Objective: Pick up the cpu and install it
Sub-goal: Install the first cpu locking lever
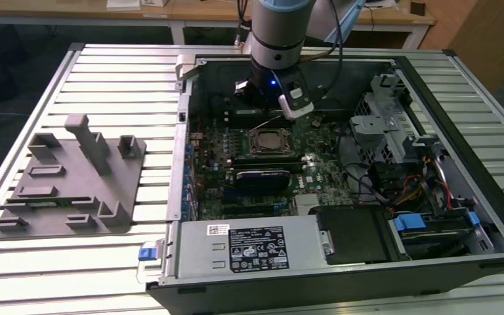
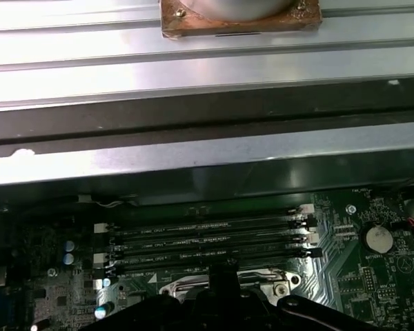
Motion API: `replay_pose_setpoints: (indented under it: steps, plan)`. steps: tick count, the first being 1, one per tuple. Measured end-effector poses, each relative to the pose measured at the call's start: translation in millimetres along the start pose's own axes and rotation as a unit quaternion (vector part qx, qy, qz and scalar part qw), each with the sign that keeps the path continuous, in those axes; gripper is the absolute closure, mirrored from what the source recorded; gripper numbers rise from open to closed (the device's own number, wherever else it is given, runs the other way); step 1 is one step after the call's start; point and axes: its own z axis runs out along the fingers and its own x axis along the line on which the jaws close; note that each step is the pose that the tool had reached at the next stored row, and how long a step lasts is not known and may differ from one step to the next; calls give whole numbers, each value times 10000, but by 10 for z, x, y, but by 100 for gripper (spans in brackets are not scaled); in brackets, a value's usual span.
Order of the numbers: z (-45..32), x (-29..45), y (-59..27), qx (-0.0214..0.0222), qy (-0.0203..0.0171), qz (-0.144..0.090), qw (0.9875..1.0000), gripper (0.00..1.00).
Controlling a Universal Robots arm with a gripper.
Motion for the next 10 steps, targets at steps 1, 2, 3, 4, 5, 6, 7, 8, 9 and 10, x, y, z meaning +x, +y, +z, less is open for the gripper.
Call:
replay_pose_setpoints:
  steps: [1,2,3,4,5,6,7,8,9,10]
  plan:
    - [3,-4,-1,0,-1,6,10000,89]
    - [8,-4,-2,0,-3,8,10000,89]
    - [13,-5,-3,-1,-8,7,10000,89]
    - [20,-5,-5,-4,-15,5,10000,89]
    - [26,-5,-7,-9,-23,3,10000,89]
    - [33,-5,-8,-16,-33,1,10000,89]
    - [39,-5,-10,-24,-42,-1,10000,89]
    - [46,-5,-12,-31,-53,-4,10000,89]
    - [52,-5,-13,-39,-63,-6,10000,89]
    - [58,-5,-15,-47,-76,-9,10000,89]
